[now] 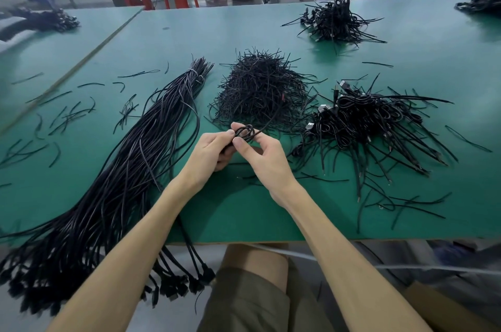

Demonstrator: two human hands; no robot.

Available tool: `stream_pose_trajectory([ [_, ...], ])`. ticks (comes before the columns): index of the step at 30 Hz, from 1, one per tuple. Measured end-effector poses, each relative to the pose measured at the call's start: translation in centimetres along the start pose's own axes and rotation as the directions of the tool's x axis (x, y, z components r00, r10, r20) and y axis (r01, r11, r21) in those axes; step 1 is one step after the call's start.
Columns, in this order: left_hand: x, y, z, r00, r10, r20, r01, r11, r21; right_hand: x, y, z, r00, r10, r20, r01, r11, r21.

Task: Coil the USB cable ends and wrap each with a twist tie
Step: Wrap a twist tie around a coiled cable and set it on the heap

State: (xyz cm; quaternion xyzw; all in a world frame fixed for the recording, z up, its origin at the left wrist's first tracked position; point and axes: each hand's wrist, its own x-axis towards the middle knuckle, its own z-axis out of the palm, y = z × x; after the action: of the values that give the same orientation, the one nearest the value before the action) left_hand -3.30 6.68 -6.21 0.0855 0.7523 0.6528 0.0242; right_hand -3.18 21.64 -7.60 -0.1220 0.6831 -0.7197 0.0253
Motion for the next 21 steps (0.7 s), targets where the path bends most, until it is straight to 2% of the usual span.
stream_pose_trajectory([
  [3,-0.01,-0.11,0.01,1.000,0.012,-0.027,-0.011,1.000,0.029,-0.03,-0.04,-0.04,1.000,-0.014,0.017,0.015,0.999,-0.044],
  [10,0.19,-0.80,0.44,0.981,0.078,-0.177,-0.037,0.975,0.221,-0.04,0.59,0.24,0.994,-0.017,-0.104,0.004,0.993,-0.121],
  [14,0.44,-0.78,0.34,0.983,0.044,-0.179,-0.011,0.983,0.181,-0.07,0.68,0.24,0.991,-0.030,-0.133,0.010,0.989,-0.147],
  [21,0.68,-0.59,-0.12,0.985,-0.107,-0.132,0.111,0.994,0.024,-0.26,0.16,0.34,0.993,-0.054,-0.107,0.038,0.989,-0.145],
])
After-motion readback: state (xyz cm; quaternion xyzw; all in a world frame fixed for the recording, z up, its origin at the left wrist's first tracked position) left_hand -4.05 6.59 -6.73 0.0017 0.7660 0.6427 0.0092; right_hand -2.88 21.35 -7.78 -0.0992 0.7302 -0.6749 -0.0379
